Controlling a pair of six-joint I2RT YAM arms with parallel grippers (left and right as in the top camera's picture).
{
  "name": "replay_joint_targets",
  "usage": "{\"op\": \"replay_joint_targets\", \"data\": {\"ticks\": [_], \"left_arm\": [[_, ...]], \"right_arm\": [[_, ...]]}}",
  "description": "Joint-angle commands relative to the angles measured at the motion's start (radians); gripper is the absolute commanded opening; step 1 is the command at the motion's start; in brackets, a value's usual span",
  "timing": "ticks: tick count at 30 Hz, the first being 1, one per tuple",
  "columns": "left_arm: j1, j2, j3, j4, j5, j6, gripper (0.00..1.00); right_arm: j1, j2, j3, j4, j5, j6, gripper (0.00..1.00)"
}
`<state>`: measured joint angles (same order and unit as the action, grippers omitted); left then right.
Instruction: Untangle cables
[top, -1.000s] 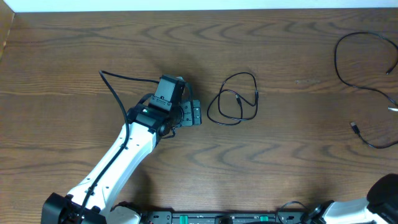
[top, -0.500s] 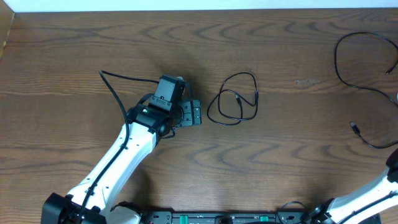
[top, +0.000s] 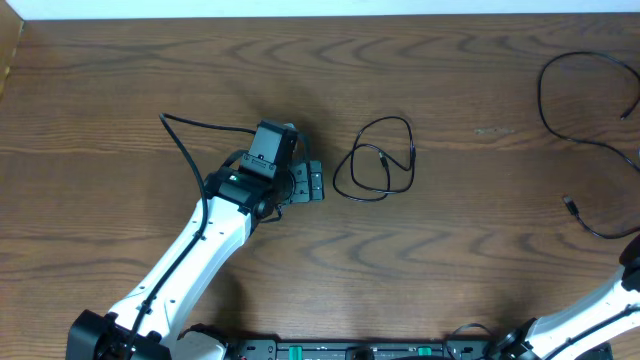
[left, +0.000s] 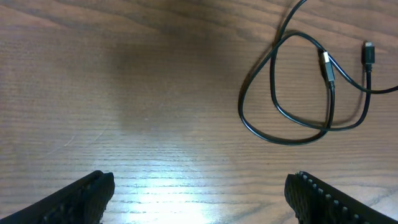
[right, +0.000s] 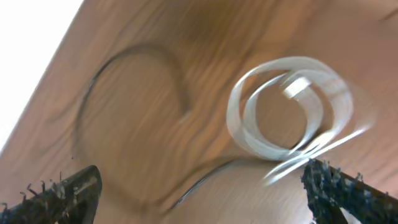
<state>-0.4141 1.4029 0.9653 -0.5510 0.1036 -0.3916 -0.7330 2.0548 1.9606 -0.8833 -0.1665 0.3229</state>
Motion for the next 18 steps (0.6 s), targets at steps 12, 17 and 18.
{"op": "replay_joint_targets", "data": {"ticks": [12,17,18], "left_arm": [[0.106,0.000,-0.004,0.032,-0.013,-0.040,0.93],[0.169,0.000,-0.004,-0.034,-0.013,-0.039,0.93],[0.180,0.000,-0.004,-0.045,-0.013,-0.040,0.93]], "right_arm": [[0.461,-0.059,-0.063,-0.242,-0.423,-0.386,0.99],[0.632,-0.056,-0.141,-0.202,-0.423,-0.529,0.99],[0.662,-0.056,-0.161,-0.190,-0.422,-0.550,0.99]]}}
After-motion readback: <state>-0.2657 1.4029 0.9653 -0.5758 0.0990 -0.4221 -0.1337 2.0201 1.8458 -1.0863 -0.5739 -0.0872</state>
